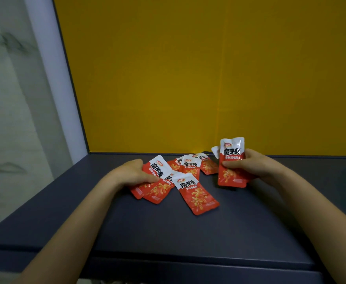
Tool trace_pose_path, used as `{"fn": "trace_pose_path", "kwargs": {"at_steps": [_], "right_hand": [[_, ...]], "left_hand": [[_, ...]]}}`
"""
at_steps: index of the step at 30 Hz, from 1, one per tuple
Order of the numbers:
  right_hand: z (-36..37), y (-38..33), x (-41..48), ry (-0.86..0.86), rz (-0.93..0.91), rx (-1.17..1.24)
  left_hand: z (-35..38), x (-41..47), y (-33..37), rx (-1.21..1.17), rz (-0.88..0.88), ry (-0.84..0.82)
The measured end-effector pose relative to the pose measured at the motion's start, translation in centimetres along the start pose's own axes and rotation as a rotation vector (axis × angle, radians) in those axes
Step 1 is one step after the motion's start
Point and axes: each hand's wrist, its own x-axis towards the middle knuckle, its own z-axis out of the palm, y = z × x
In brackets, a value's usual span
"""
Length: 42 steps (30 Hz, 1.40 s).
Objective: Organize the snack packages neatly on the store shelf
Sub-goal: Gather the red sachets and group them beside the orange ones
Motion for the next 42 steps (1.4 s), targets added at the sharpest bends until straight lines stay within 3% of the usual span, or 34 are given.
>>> {"fn": "trace_pose_path", "kwargs": {"at_steps": [4,10,19,24,28,33,42], "right_hand": [[1.3,-0.5,-1.3,-0.074,-0.050,-0.003],[2.3,-0.2,-2.1,-0.086,-0.015,-0.004],[2.3,0.4,-3.3,0.065,0.029,0.211],[0.6,1.3,-5.6,0.171,0.002,0.331],[-2.5,2.9,-9.3,0.245,-0.015,0.356],[-8.6,5.3,-15.4,0.384,-0.005,0.399],[-21.4,13.0,-27.5,0.629,0.067,0.393]], "left_hand": [[0.1,0.0,0.1,-0.167,-0.042,0.023],[-0.2,1.1,-0.8,-0.420,-0.036,-0.073],[-2.1,0.1,-0.9,-0.829,0.187,0.162],[-0.7,-0.8,3.3,-0.922,0.270,0.018],[2.5,-2.0,8.9,-0.860,0.363,-0.127],[8.2,-3.8,17.2,-0.893,0.486,-0.284],[21.2,-12.4,32.9,-0.983,0.557,-0.571]]}}
